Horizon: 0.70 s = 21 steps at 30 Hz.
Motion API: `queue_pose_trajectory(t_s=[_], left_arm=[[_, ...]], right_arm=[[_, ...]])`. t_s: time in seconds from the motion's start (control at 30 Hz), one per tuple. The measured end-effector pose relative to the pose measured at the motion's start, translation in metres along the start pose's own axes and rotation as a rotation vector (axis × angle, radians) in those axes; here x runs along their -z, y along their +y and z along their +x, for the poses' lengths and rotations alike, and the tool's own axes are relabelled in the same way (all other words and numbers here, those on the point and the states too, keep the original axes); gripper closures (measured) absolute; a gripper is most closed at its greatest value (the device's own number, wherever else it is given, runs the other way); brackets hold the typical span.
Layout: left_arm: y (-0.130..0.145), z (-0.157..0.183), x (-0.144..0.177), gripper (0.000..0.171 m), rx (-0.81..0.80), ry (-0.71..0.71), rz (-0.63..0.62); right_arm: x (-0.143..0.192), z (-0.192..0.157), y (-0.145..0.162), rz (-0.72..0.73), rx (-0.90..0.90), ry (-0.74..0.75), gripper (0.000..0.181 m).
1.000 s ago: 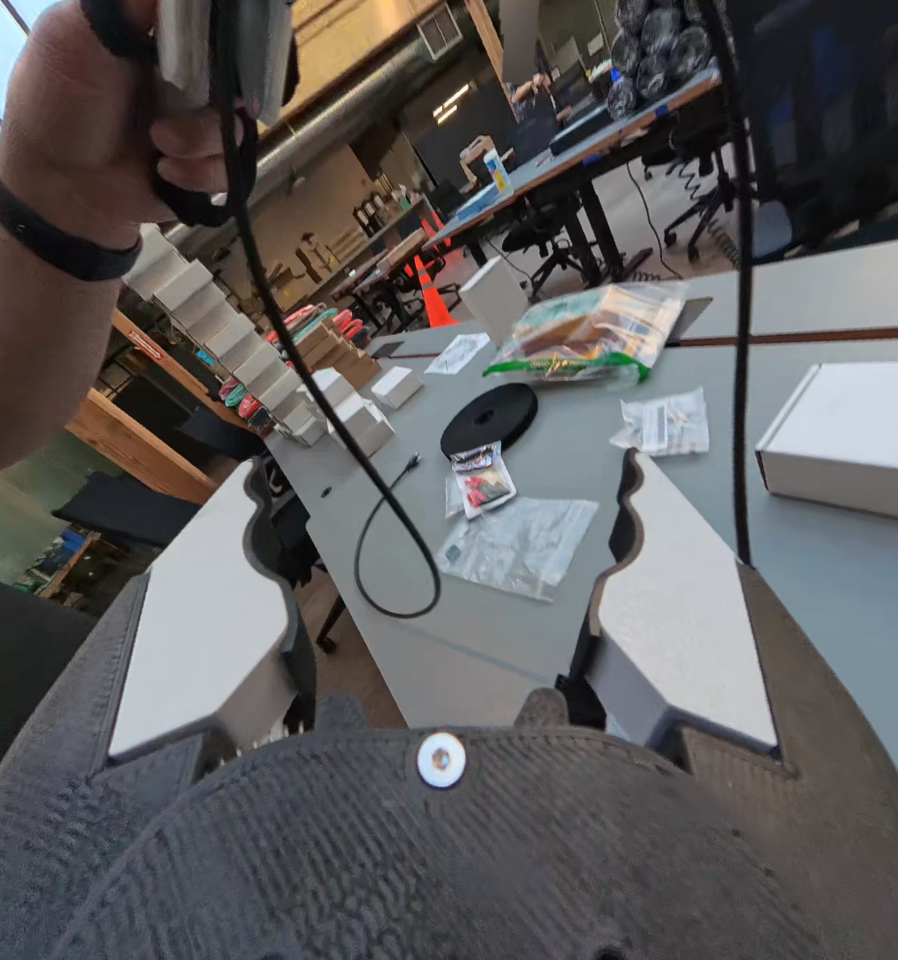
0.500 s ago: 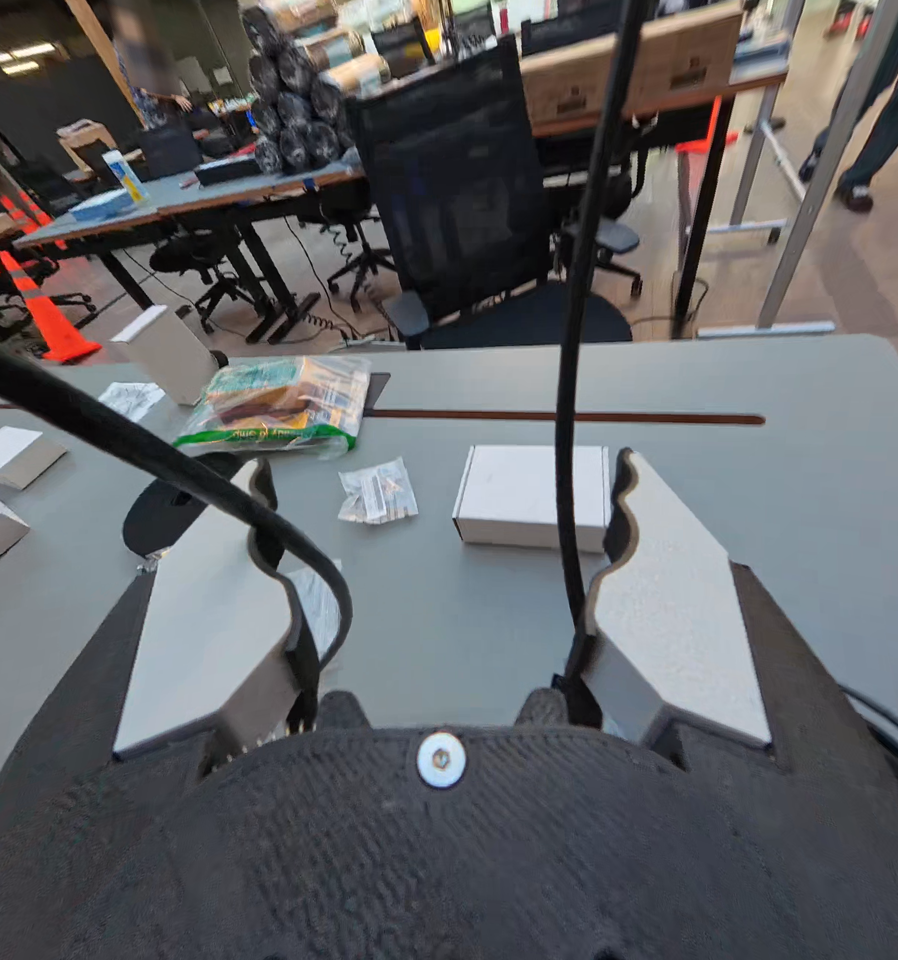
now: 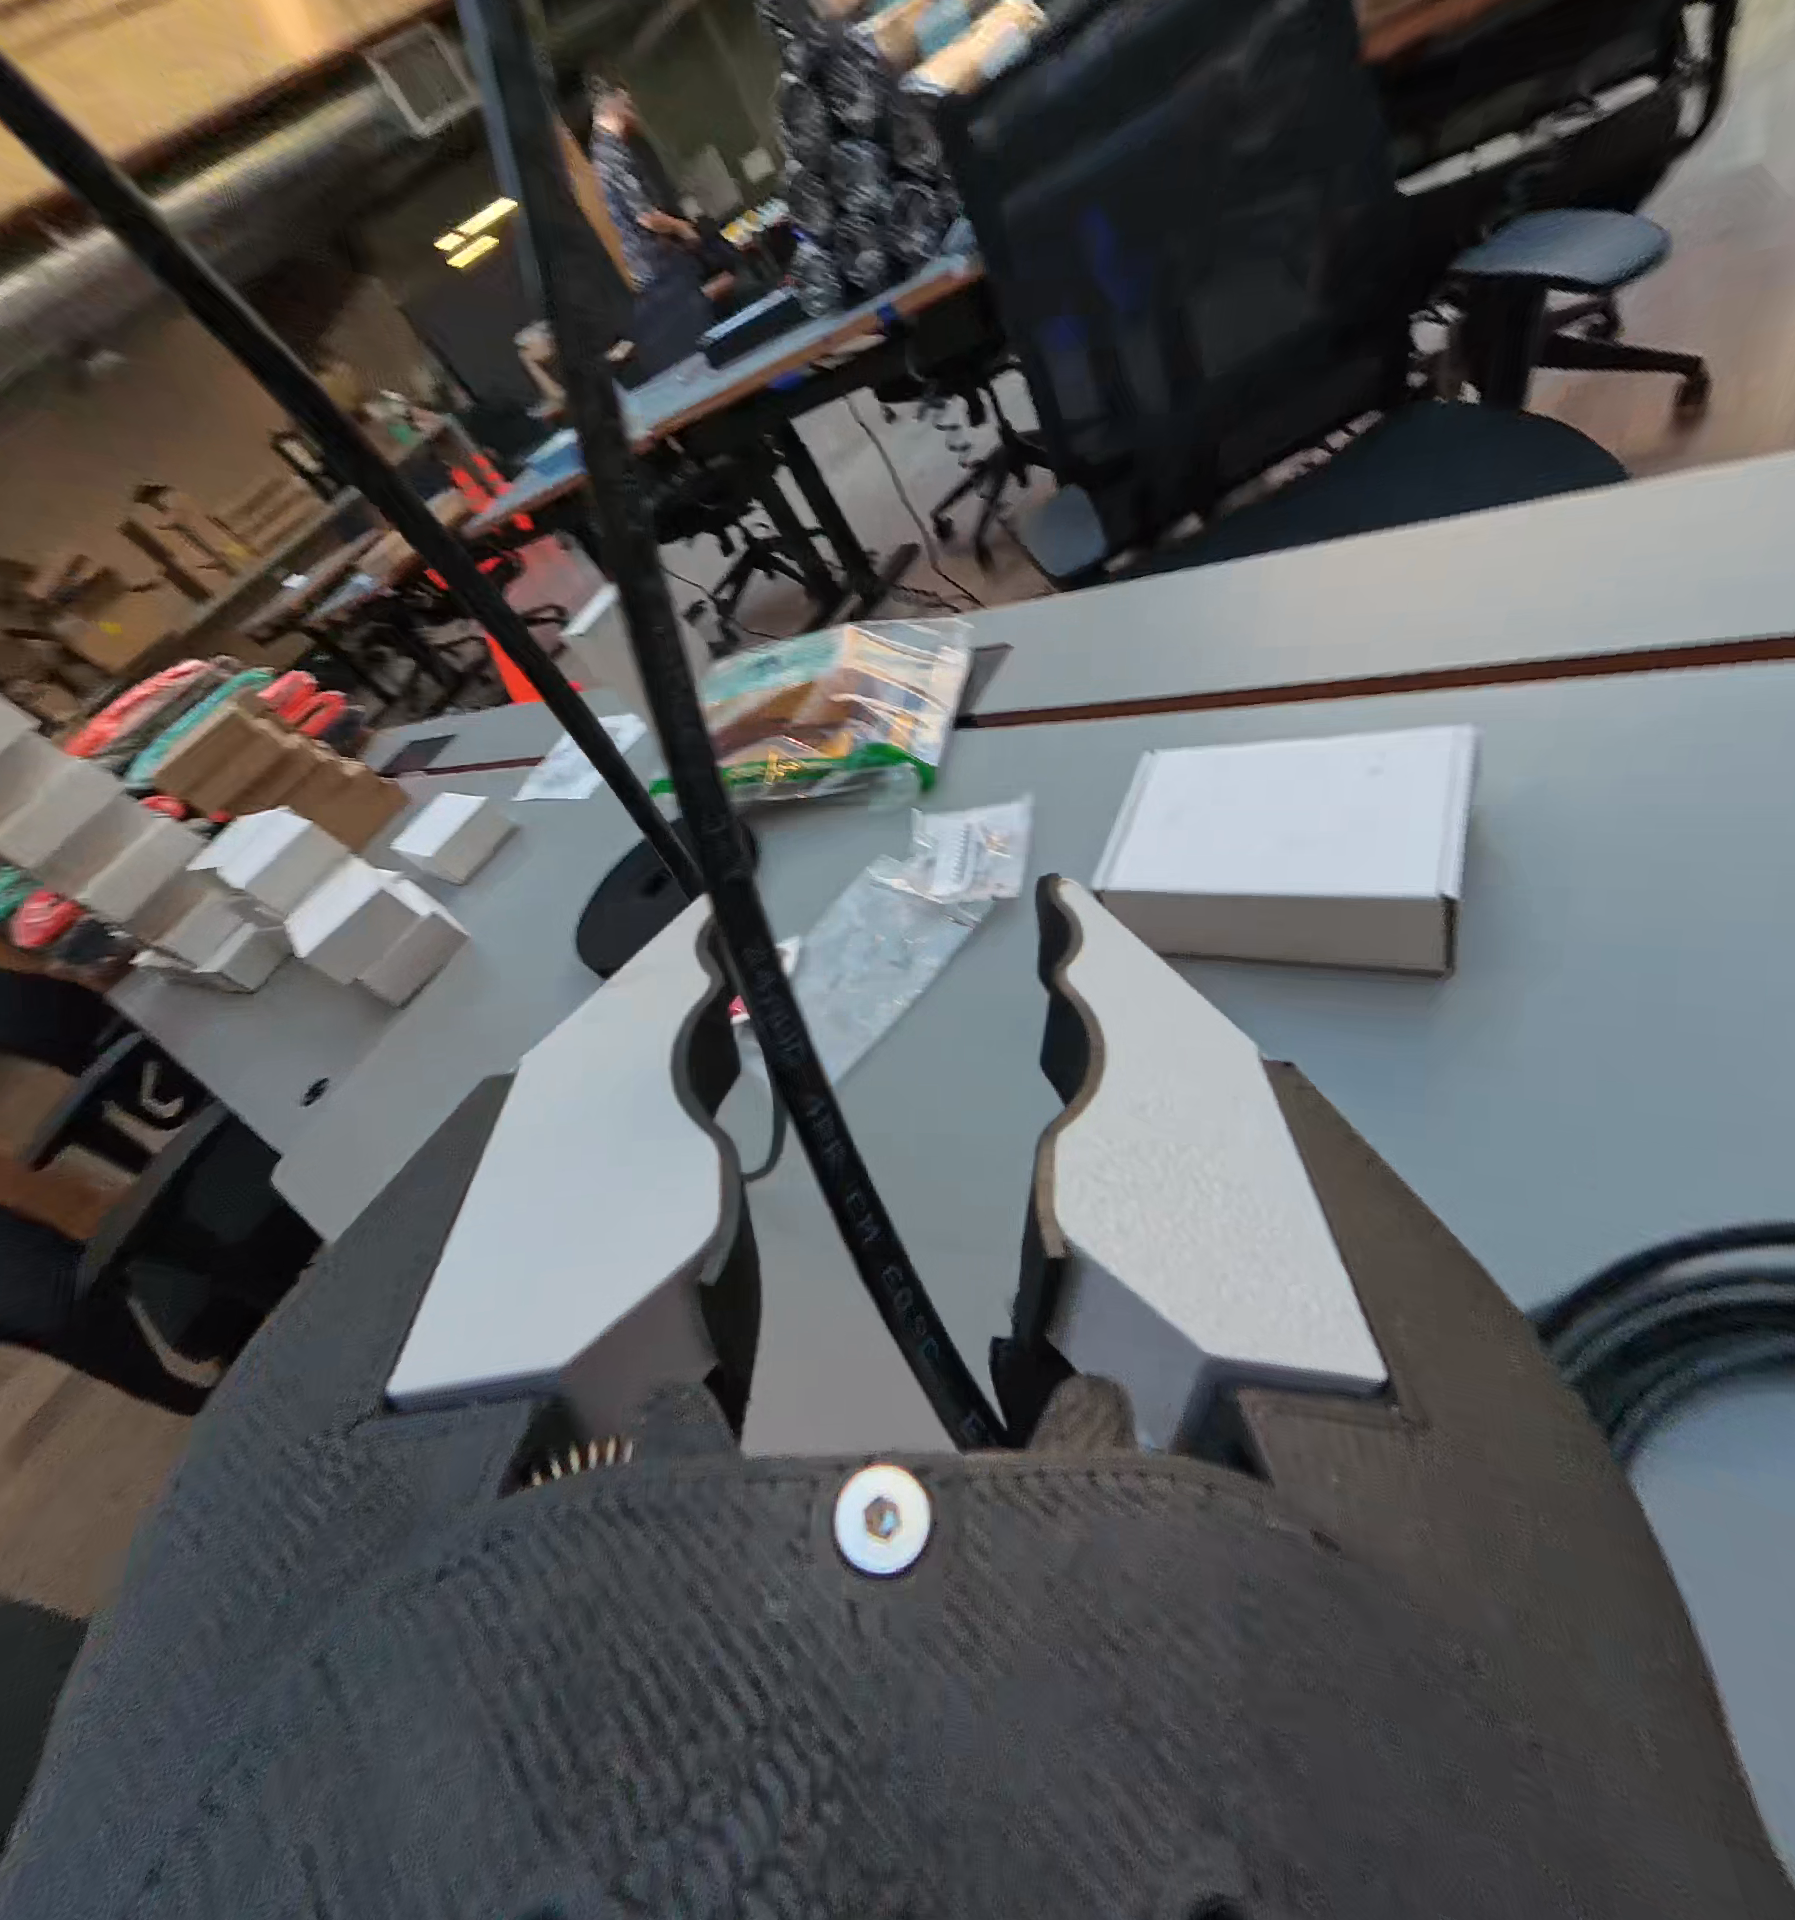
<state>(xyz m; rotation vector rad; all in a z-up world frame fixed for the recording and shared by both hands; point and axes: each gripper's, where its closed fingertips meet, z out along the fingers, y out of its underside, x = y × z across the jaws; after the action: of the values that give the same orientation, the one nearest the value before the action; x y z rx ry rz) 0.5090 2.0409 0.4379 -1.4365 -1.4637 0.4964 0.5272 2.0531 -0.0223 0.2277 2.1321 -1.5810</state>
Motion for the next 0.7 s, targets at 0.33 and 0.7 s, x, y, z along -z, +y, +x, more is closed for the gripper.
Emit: queue_pose_trajectory(t_s=[0.33,0.7], left_arm=[[-0.086,0.018,0.011,0.171,-0.085,-0.155,-0.026],[-0.169,0.064,0.003,0.171,-0.143,-0.239,-0.037]], right_arm=[[0.016,-0.113,-0.099,0.069,0.109,-0.299,0.087],[0.034,-0.118,-0.183,-0.031,0.383,0.193,0.105]])
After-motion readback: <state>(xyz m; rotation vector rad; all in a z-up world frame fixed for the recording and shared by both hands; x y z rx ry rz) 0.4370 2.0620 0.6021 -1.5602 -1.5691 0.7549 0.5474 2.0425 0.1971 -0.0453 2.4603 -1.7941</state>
